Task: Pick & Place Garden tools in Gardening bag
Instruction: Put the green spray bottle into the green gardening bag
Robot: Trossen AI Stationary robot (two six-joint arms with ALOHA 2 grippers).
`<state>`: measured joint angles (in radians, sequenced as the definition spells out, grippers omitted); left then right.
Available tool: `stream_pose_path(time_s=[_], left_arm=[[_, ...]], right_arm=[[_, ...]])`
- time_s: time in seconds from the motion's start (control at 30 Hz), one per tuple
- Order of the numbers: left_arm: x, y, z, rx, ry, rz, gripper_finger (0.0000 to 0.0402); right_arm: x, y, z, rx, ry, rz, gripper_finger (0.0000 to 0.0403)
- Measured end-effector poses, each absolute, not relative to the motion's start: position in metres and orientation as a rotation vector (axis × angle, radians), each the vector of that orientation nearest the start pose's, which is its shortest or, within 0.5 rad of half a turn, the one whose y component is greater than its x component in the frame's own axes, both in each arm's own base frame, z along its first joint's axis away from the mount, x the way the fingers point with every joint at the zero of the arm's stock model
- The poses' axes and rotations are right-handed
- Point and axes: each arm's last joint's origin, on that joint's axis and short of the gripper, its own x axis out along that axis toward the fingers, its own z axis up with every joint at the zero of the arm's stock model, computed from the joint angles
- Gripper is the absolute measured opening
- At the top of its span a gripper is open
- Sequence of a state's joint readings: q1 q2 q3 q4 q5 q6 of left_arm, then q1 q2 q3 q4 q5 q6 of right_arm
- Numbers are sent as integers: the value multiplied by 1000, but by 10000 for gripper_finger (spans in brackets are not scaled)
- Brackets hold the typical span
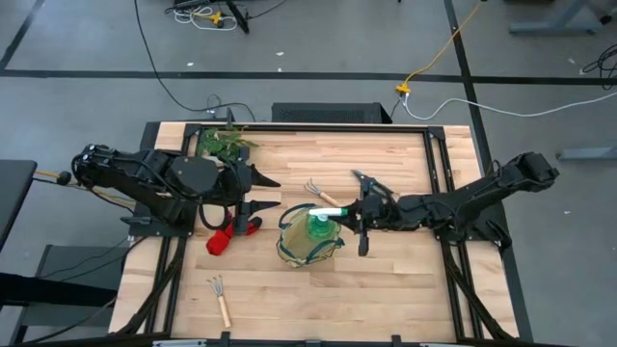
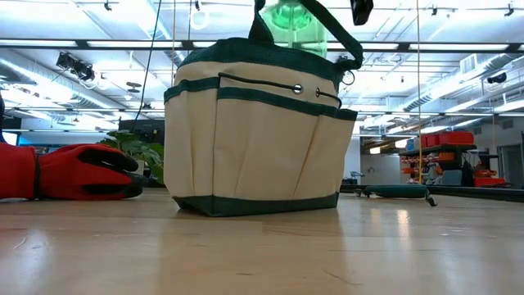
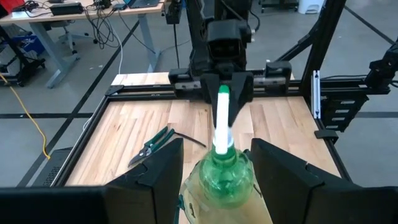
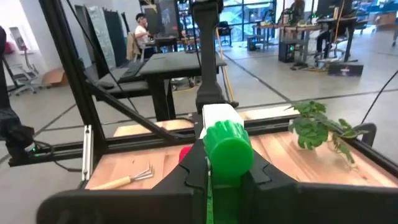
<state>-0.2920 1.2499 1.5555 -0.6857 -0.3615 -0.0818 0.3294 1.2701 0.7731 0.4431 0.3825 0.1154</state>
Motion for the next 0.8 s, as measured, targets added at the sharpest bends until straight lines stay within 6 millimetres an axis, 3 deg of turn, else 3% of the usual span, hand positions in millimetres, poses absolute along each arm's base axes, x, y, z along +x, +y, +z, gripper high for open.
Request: stream_pose_path(time_s=[0.37, 0.8], left_arm=[[233, -59, 450, 56, 357, 80, 197], [233, -60, 450, 52, 360, 62, 197]], right_arm=[[280, 83, 270, 84, 99, -67, 34], [281, 83, 264, 68, 129, -103, 33]])
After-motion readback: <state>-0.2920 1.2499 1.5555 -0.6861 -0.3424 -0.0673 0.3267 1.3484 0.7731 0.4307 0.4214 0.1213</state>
